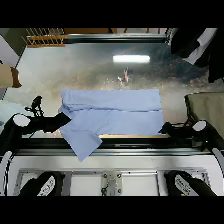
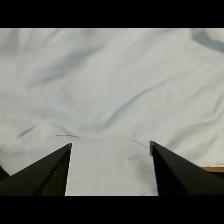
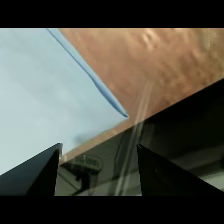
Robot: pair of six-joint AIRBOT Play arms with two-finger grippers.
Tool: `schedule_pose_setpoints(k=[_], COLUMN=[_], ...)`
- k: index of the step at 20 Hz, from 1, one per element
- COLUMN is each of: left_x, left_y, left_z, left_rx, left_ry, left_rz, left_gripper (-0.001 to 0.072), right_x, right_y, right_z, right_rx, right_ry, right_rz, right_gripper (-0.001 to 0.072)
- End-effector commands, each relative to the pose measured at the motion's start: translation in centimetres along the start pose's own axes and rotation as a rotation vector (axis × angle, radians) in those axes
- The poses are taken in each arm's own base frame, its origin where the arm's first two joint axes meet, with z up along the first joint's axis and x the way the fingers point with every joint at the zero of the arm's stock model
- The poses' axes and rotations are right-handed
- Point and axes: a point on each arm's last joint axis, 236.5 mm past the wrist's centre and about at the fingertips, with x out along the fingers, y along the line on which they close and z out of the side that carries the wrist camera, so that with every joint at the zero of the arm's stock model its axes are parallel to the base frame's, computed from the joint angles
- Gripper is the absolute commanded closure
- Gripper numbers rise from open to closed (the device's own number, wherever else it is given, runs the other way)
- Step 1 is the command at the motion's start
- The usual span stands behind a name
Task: Fold the clothes and pants, and hang the long-sleeved shirts on hangers.
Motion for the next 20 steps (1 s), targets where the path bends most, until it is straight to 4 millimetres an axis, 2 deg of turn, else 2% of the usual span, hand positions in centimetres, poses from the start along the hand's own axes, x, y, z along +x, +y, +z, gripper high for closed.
schedule_pose_setpoints(k=[1, 3, 6, 7, 9, 11, 13, 15, 17, 20], left_x=[-0.3, -0.3, -0.3, -0.3, -0.3, -0.6, -0.7, 0.2, 1.6, 3.6], left_y=[0.0, 0.0, 0.0, 0.0, 0.4, 2.3, 5.5, 7.5, 7.9, 6.8], left_z=[-0.2, -0.2, -0.3, -0.3, -0.6, -1.8, -4.1, -6.7, -8.7, -10.4], left_rx=[0.002, 0.002, 0.002, 0.003, 0.005, 0.007, -0.056, -0.111, -0.182, -0.239], left_ry=[-0.018, -0.018, -0.017, -0.017, -0.003, 0.055, 0.131, 0.192, 0.213, 0.209], left_rz=[-0.004, -0.004, -0.004, -0.003, 0.007, 0.071, 0.176, 0.207, 0.177, 0.111], left_gripper=[0.019, 0.019, 0.019, 0.0189, 0.0189, 0.0188, 0.0188, 0.0188, 0.0188, 0.0188], right_x=[0.8, 1.2, 2.3, 2.6, 2.7, 2.6, 2.6, 2.6, 2.6, 2.6], right_y=[1.0, 1.7, 2.5, 2.6, 2.8, 2.8, 2.8, 2.8, 2.8, 2.8], right_z=[1.4, 1.6, 0.5, 0.2, -0.1, -0.4, -0.6, -0.6, -0.6, -0.6], right_rx=[0.065, 0.033, -0.033, -0.068, -0.129, -0.131, -0.131, -0.131, -0.131, -0.131], right_ry=[-0.091, -0.113, -0.093, -0.087, -0.082, -0.068, -0.061, -0.061, -0.062, -0.061], right_rz=[0.064, 0.068, 0.056, 0.051, 0.049, 0.047, 0.045, 0.045, 0.046, 0.046], right_gripper=[0.0204, 0.0205, 0.0207, 0.0269, 0.0702, 0.0696, 0.0695, 0.0696, 0.0696, 0.0696])
